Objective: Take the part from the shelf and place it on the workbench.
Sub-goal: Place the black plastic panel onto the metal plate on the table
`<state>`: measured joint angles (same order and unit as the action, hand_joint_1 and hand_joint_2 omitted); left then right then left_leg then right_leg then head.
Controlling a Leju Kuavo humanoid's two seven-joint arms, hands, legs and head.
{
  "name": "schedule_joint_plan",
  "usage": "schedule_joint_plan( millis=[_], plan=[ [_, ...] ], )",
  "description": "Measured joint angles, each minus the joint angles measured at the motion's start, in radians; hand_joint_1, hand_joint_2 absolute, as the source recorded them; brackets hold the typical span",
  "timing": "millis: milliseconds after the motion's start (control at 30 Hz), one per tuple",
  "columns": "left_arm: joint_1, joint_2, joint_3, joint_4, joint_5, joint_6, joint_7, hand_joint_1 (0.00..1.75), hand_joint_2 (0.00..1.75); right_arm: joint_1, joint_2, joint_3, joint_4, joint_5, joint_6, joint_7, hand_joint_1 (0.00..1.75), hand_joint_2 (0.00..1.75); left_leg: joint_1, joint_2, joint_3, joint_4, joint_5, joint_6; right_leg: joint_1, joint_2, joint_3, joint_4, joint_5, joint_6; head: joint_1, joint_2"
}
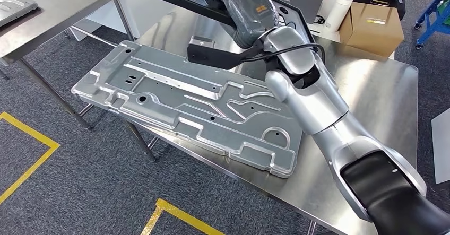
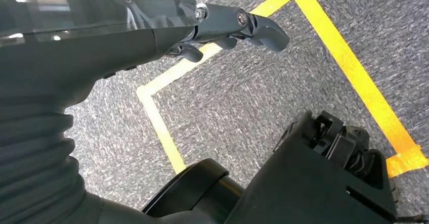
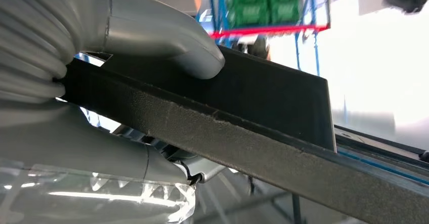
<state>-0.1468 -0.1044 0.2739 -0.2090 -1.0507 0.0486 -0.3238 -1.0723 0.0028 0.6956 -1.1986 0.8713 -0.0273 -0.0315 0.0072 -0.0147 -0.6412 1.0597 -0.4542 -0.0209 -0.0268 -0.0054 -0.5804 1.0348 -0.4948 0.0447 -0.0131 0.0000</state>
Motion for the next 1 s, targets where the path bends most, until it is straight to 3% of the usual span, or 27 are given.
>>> schedule_joint_plan(
  millis=[133,367,500,567,667,700,733,800,867,1000],
  plan=[
    [0.008,-0.002,0.001,0.0,0.012,0.007,-0.002,0.0,1.75,-0.034,-0.018,-0.004,0.021,-0.083,0.035,-0.022,1.68,1.75,-0.001,-0.001,0.0,0.0,0.0,0.0,-0.001,0.0,0.0,0.0,0.0,0.0,0.001,0.0],
    [0.009,-0.002,0.002,0.0,0.017,0.007,-0.002,0.0,1.75,-0.05,-0.033,-0.003,0.036,-0.101,0.038,-0.027,1.68,1.75,-0.001,0.0,0.0,0.0,0.0,0.0,-0.001,0.0,0.0,0.0,0.0,0.0,0.001,0.0],
    [0.009,-0.004,0.002,0.0,0.024,0.006,0.0,0.0,1.75,-0.053,-0.037,0.002,0.042,-0.101,0.032,-0.018,1.68,1.75,-0.006,0.002,0.008,-0.017,0.01,0.02,-0.007,0.0,0.004,-0.012,0.004,0.016,-0.002,0.0],
    [0.008,-0.006,0.003,0.0,0.025,0.005,0.002,0.0,1.75,-0.057,-0.043,0.004,0.048,-0.105,0.021,-0.012,1.68,1.75,-0.001,0.004,0.018,-0.042,0.026,0.031,-0.003,0.001,-0.016,0.031,-0.032,0.016,0.0,0.0],
    [0.008,-0.009,0.003,0.0,0.025,0.005,0.005,0.0,1.75,-0.054,-0.053,0.007,0.06,-0.111,0.009,-0.01,1.68,1.75,0.002,0.004,0.018,-0.048,0.032,0.035,-0.002,0.002,-0.091,0.203,-0.113,0.016,0.015,0.0],
    [0.008,-0.01,0.003,0.0,0.024,0.005,0.006,0.0,1.75,-0.05,-0.055,0.008,0.065,-0.114,0.008,-0.01,1.68,1.75,0.003,0.003,0.017,-0.047,0.033,0.033,-0.003,0.003,-0.106,0.237,-0.116,0.018,0.018,0.0],
    [0.008,-0.01,0.003,0.0,0.024,0.004,0.008,0.0,1.75,-0.046,-0.058,0.009,0.069,-0.118,0.007,-0.01,1.68,1.75,0.006,0.002,0.016,-0.045,0.033,0.031,-0.006,0.003,-0.105,0.237,-0.1,0.021,0.02,0.0],
    [0.007,-0.01,0.003,0.0,0.023,0.004,0.009,0.0,1.75,-0.043,-0.062,0.01,0.075,-0.135,0.008,-0.011,1.68,1.75,0.013,0.0,0.009,-0.034,0.032,0.019,-0.017,0.002,-0.058,0.137,-0.037,0.029,0.027,0.0],
    [0.004,-0.009,0.003,0.0,0.023,0.005,0.011,0.0,1.75,-0.044,-0.064,0.01,0.079,-0.152,0.009,-0.013,1.68,1.75,0.015,-0.003,-0.007,-0.017,0.029,0.001,-0.021,0.008,-0.009,0.041,-0.003,0.031,0.035,0.0],
    [0.003,-0.008,0.003,0.0,0.024,0.005,0.01,0.0,1.75,-0.038,-0.065,0.011,0.089,-0.209,0.039,-0.023,1.68,1.75,0.015,-0.007,-0.025,-0.006,0.037,-0.024,-0.021,0.013,-0.015,0.031,0.0,0.004,0.024,0.0]
  ],
)
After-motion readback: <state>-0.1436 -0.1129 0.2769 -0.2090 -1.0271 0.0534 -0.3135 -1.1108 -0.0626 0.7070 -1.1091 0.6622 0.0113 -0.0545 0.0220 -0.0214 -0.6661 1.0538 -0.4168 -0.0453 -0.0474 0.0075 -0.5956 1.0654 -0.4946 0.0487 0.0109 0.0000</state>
